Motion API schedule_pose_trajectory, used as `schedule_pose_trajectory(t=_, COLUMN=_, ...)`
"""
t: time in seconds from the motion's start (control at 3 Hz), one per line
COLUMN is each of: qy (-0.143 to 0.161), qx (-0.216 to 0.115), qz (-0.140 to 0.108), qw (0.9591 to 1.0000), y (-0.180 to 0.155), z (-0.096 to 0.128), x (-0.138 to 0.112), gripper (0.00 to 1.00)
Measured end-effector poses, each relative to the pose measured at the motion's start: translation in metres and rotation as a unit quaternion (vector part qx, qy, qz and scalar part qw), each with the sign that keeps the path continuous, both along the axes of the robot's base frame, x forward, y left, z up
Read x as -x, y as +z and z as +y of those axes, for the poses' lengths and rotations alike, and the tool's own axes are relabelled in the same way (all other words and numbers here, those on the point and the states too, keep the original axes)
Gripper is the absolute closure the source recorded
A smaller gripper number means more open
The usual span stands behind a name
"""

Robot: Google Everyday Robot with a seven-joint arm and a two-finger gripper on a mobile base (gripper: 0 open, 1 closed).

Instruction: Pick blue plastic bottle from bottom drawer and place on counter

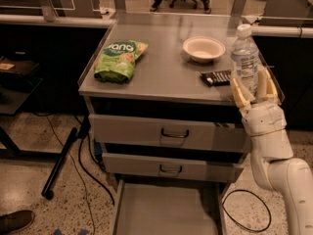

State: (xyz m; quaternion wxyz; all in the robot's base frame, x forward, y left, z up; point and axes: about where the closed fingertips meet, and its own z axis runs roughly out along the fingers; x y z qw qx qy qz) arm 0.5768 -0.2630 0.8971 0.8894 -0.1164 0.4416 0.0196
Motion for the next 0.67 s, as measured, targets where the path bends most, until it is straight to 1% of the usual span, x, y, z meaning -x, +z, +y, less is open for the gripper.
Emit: schedule_pose_trajectory(t=0.67, qy=-0.014, qx=-0.013, qz=-0.010, qw=0.9998, y=-0.0119, z=-0.0089, x=-0.0170, gripper=1.00)
